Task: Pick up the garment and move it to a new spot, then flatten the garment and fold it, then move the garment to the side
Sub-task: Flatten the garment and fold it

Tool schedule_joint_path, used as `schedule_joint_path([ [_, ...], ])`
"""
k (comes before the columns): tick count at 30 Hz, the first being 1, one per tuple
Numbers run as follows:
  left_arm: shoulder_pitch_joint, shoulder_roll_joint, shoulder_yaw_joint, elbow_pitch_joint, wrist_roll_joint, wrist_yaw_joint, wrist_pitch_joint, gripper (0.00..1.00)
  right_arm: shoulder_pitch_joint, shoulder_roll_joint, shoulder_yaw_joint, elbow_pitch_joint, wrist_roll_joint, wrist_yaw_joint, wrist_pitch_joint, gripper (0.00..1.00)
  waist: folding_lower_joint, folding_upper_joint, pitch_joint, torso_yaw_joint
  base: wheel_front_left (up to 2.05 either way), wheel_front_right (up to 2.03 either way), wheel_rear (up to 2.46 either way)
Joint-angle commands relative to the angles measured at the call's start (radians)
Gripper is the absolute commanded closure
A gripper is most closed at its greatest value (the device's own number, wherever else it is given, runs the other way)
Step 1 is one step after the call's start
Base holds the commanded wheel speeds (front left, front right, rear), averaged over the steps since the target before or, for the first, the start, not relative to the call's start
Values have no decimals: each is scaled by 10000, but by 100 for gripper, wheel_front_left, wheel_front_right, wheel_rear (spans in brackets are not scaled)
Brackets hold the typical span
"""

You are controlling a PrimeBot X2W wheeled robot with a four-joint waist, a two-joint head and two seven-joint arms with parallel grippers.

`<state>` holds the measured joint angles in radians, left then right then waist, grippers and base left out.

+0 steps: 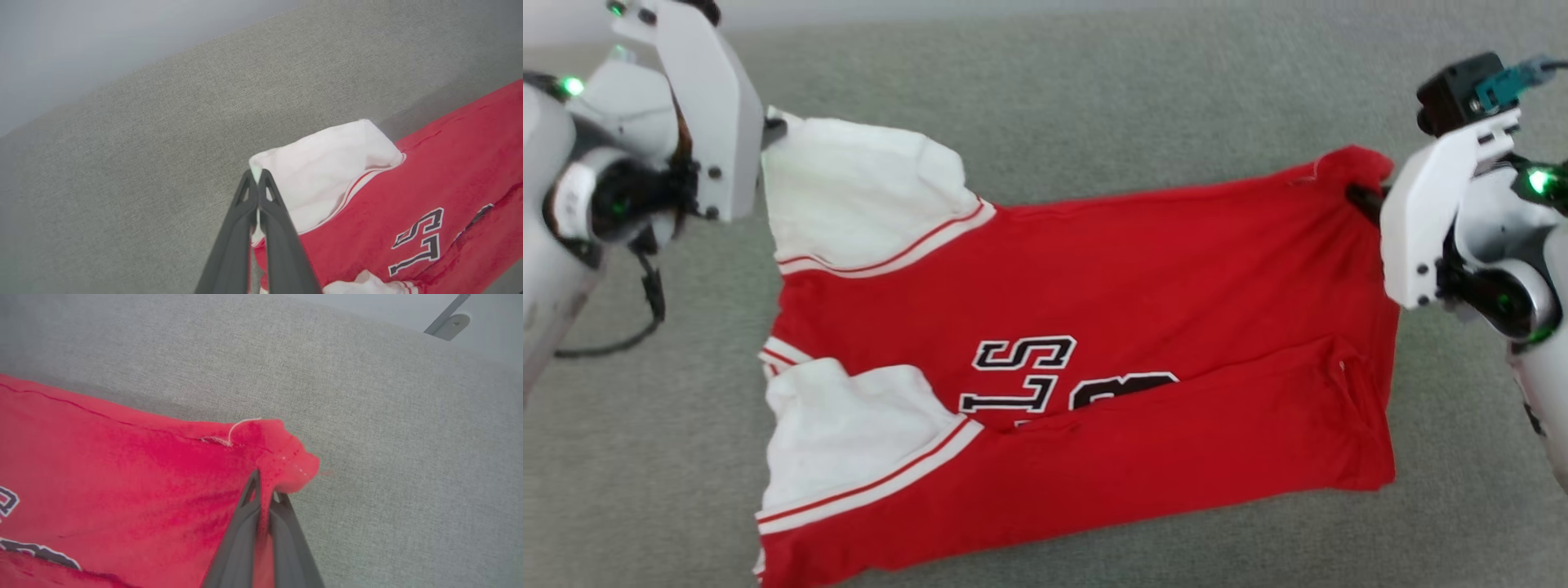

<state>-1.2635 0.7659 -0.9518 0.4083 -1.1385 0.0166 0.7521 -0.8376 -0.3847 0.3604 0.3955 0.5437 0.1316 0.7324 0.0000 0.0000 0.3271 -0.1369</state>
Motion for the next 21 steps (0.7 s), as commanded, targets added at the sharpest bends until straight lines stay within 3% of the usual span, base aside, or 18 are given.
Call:
schedule_joint_path([
  [1,291,145,-7,-334,-46,154,2,100,269,-178,-28,-223,50,-21,62,100,0,0,-379,347,0,0,0],
  [13,2438,1981,-302,-4905,-222,1985,81,100,3015,-943,-962,-2397,353,-19,1264,100,0,0,-1119,817,0,0,0],
  [21,3944,2434,-649,-6118,-697,2771,-156,100,4704,-666,-1607,-2970,208,-19,1795,100,0,0,-1303,878,0,0,0],
])
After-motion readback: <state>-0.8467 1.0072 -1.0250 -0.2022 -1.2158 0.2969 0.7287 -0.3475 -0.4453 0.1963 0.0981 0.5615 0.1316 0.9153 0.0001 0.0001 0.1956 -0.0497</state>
